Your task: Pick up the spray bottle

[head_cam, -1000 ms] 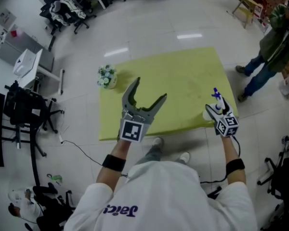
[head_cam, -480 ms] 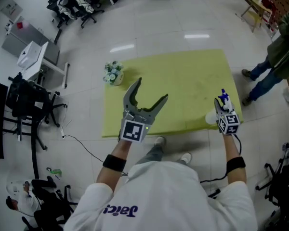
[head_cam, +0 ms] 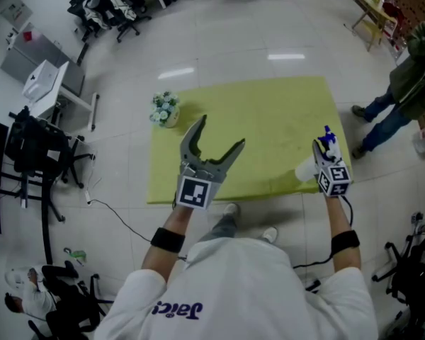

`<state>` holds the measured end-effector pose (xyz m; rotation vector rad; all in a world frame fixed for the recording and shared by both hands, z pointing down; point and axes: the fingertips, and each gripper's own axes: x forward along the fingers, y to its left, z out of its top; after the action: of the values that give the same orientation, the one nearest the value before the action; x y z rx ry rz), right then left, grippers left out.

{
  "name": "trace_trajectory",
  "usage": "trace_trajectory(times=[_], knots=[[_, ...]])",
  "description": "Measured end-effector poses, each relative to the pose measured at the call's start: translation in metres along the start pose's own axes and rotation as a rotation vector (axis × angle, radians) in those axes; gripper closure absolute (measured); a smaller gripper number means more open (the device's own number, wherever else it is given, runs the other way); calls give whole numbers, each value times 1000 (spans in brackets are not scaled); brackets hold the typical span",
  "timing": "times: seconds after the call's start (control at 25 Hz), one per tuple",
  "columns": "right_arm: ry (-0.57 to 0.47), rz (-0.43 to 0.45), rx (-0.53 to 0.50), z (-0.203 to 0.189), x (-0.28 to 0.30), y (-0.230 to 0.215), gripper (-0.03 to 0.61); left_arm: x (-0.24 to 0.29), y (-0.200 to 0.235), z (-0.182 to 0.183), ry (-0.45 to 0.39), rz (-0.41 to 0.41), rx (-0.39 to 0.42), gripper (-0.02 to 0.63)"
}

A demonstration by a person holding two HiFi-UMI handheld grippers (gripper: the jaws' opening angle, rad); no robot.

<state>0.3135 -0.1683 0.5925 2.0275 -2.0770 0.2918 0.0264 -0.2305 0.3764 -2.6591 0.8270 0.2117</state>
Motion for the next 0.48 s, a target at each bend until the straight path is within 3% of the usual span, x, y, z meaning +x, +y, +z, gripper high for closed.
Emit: trace_trajectory(times=[0.48], knots=[[-85,43,-85,71,11,9,472,-3,20,0,-9,41,3,183]])
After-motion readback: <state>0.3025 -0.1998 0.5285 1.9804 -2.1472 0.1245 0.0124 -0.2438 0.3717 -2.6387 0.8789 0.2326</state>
